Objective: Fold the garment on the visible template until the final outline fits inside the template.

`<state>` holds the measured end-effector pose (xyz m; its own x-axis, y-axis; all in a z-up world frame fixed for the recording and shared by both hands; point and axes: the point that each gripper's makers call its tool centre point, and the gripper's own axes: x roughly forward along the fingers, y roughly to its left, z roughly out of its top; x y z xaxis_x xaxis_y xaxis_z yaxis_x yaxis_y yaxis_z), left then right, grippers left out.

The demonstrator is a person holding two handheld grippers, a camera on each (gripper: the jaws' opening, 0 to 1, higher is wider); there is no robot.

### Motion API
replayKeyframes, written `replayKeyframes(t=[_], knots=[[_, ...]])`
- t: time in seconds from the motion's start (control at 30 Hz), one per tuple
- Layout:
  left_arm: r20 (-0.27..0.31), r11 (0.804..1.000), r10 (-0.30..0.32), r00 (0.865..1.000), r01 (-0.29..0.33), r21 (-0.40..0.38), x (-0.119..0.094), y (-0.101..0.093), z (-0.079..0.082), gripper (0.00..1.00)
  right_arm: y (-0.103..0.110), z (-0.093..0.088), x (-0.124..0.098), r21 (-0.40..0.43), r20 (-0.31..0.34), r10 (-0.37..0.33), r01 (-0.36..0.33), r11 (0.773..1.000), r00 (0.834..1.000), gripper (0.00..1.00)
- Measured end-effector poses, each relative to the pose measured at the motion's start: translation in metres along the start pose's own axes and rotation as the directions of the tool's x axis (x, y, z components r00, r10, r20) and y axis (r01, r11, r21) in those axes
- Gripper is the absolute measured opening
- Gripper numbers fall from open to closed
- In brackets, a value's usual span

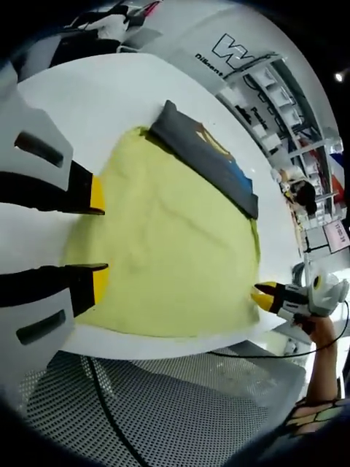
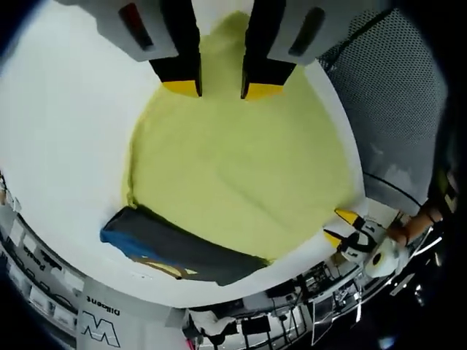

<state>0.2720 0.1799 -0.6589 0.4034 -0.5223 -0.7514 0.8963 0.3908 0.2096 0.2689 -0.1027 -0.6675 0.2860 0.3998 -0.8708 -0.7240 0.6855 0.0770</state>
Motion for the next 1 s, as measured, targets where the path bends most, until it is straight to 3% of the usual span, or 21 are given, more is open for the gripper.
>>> replayKeyframes(t=[0.13,0.4,0.47,0.57,0.6,0.63,0.83,1.0], knots=[[-0.005,1.0,-0.016,1.0,0.016,-0.006,0.001,-0.006,-0.003,0.23,0.007,-0.002,-0.001,-0.131,-0.021,0.02,-0.023,0.991,1.0,0.2],[-0.005,0.997,-0.061,0.998,0.06,-0.056,0.0,-0.013,-0.007,0.23,0.008,-0.015,0.001,-0.211,-0.097,0.014,-0.034,0.977,0.995,0.24],[-0.005,0.99,-0.103,0.995,0.102,-0.102,0.001,-0.018,-0.009,0.18,0.005,-0.021,0.001,-0.24,-0.134,-0.003,-0.029,0.97,0.991,0.24],[-0.004,0.977,-0.129,0.992,0.126,-0.171,0.002,-0.022,-0.01,0.15,0.005,-0.018,0.003,-0.225,-0.119,0.008,-0.034,0.974,0.993,0.25],[-0.004,0.985,-0.113,0.994,0.111,-0.132,0.002,-0.017,-0.01,0.15,0.005,-0.018,0.003,-0.22,-0.117,0.012,-0.037,0.975,0.993,0.25],[-0.003,0.981,-0.127,0.992,0.125,-0.149,0.002,-0.019,-0.01,0.15,0.006,-0.019,0.002,-0.281,-0.12,0.01,-0.043,0.959,0.993,0.25],[-0.005,0.98,-0.121,0.993,0.119,-0.159,0.002,-0.021,-0.009,0.15,0.008,-0.019,0.002,-0.265,-0.124,0.004,-0.037,0.963,0.992,0.23],[0.024,0.979,-0.102,0.995,0.104,-0.176,0.002,-0.022,-0.009,0.12,0.009,-0.021,0.001,-0.26,-0.119,0.002,-0.033,0.965,0.993,0.15]])
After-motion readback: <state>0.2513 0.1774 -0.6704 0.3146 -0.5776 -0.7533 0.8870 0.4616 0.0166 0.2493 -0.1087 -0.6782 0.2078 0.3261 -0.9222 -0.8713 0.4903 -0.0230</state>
